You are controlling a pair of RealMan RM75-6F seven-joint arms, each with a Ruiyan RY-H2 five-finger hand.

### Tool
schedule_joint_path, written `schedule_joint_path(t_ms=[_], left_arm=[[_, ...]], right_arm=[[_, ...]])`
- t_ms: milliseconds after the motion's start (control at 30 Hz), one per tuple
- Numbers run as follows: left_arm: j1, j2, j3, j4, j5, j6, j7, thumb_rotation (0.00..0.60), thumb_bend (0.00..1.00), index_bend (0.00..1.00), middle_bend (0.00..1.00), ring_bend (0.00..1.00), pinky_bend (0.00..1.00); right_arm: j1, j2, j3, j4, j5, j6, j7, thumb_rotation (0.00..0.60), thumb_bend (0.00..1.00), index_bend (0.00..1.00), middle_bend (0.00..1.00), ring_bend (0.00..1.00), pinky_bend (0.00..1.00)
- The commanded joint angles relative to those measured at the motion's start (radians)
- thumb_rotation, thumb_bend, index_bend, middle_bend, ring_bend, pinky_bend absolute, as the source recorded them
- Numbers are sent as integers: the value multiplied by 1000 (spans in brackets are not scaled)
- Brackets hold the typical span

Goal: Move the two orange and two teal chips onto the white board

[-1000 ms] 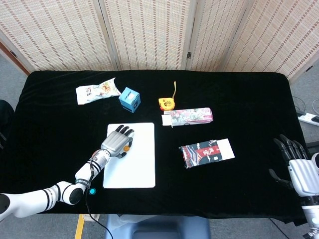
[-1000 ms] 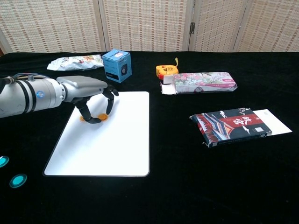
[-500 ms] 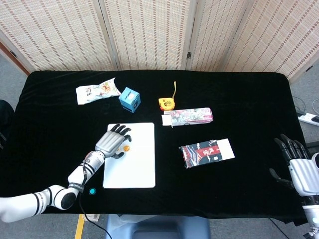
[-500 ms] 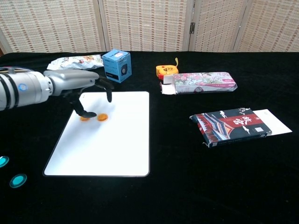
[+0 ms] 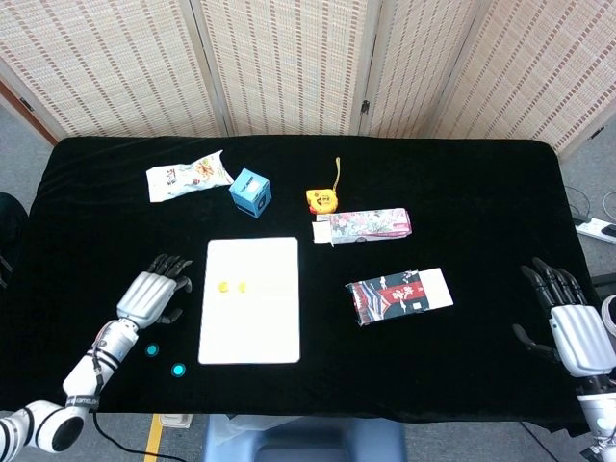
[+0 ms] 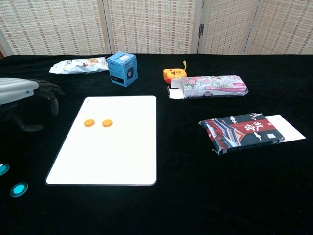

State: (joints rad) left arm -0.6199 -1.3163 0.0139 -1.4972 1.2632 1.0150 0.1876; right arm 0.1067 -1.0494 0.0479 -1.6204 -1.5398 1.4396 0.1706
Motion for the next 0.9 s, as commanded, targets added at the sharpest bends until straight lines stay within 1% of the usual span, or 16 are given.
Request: schedule_joint_path(t_ms=[33,167,533,900], left_arm=[[45,-1,35,18,29,29,-20,600,382,431,128,0,0],[85,-5,57,28,55,59,-21,600,381,432,128,0,0],[153,1,86,28,111,105,-23,600,380,434,128,0,0],[202,4,108,30,138,108,-20,600,380,433,128,0,0]], right_arm=[[2,0,0,0,-2,-1,0,600,361,0,17,0,0],[3,3,1,-4,-8,3,-1,600,360,0,17,0,0],[0,4,-4,-8,-13,10,-2,600,361,0,17,0,0],[7,8,-3,-26,-21,8,-19,600,360,0,17,0,0]])
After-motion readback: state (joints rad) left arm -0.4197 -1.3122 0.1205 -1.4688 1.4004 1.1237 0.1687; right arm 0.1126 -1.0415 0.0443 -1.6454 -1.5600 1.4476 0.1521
